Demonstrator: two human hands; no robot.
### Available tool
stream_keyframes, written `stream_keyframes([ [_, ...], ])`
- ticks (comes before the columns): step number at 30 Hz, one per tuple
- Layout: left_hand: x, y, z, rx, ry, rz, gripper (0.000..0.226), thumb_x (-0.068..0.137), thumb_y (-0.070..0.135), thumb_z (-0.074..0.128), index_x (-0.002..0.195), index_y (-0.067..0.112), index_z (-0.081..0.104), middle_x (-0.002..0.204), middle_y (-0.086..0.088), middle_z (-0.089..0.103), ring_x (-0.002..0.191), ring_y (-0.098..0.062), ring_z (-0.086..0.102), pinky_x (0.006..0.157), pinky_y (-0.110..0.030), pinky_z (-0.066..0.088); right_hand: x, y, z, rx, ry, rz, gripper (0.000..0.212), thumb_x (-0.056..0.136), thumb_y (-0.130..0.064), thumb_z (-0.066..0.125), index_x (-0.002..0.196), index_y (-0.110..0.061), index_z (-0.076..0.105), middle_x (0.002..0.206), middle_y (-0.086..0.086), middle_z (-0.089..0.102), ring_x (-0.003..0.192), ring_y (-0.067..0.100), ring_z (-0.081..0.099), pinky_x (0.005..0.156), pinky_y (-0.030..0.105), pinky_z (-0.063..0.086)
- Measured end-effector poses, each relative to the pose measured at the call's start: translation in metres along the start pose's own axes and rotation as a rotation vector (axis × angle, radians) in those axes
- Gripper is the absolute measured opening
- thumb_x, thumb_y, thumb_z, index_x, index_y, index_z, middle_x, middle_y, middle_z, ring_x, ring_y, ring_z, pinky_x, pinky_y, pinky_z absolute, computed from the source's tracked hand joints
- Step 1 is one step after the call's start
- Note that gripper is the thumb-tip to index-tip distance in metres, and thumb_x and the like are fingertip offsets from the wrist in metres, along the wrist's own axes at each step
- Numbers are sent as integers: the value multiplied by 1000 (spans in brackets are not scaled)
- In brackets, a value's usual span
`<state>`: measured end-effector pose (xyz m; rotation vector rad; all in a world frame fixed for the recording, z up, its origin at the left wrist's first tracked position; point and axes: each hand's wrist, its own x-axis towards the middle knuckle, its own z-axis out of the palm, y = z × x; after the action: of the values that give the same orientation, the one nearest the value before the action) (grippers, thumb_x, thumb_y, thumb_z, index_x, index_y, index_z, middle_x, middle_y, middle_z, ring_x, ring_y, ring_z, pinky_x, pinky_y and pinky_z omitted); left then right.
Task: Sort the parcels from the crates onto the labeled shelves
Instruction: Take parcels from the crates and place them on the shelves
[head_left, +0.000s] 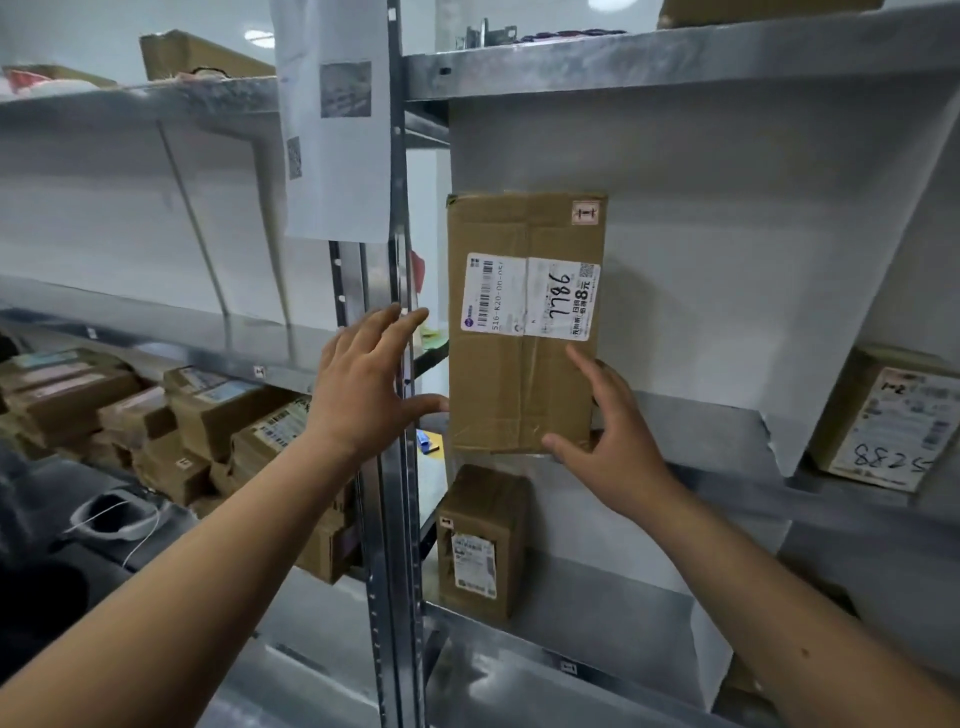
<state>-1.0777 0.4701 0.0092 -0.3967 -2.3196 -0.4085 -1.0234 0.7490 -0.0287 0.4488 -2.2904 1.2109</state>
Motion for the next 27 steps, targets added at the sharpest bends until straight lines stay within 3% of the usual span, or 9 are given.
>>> stream_keyframes([
  [4,15,-9,12,35,1,47,105,74,60,84,160,39,28,168,-1,31,155,-28,25,126,-54,23,14,6,9,-19,11,7,101,89,-17,82,142,-74,20,156,-21,26,132,-9,35,97,8,36],
  [8,26,-20,24,-6,21,49,106,72,63,83,160,39,29,168,-1,30,155,-29,24,126,-55,21,24,12,15,-38,49,8,102,88,-15,82,140,-77,20,153,-25,26,126,-29,29,90,-6,35],
  [10,31,-24,32,-16,33,68,104,72,68,80,159,38,31,167,-2,31,155,-29,24,125,-55,20,26,13,17,-46,72,14,103,88,-13,82,141,-76,20,152,-25,27,129,-28,29,99,1,37],
  [13,37,-26,42,20,66,95,104,70,71,80,158,37,36,167,-7,31,155,-31,20,124,-56,18,31,14,19,-76,85,45,102,89,-11,81,144,-73,21,154,-23,28,138,-5,36,115,35,45],
  [15,39,-25,46,59,103,120,102,70,69,81,157,37,37,169,-9,25,158,-33,10,126,-59,11,34,14,22,-95,97,57,102,89,-9,81,146,-69,22,153,-23,29,142,3,35,117,46,44],
  [19,45,-24,53,105,106,168,102,71,63,85,158,37,38,174,-10,6,160,-35,-10,125,-65,2,35,16,32,-164,139,54,102,90,-10,80,148,-66,17,158,-15,27,144,7,33,119,44,41],
  [23,53,-27,60,148,68,177,99,75,55,86,159,35,37,175,-10,-8,157,-35,-25,124,-67,-4,39,17,48,-267,148,93,117,89,-15,82,140,-82,1,162,-7,15,143,4,26,113,27,35],
  [27,58,-31,62,242,35,155,102,81,50,83,163,33,26,173,-8,-18,154,-34,-32,123,-69,-5,50,13,64,-312,138,114,113,91,-21,81,140,-82,0,160,-12,9,147,13,25,117,36,40],
])
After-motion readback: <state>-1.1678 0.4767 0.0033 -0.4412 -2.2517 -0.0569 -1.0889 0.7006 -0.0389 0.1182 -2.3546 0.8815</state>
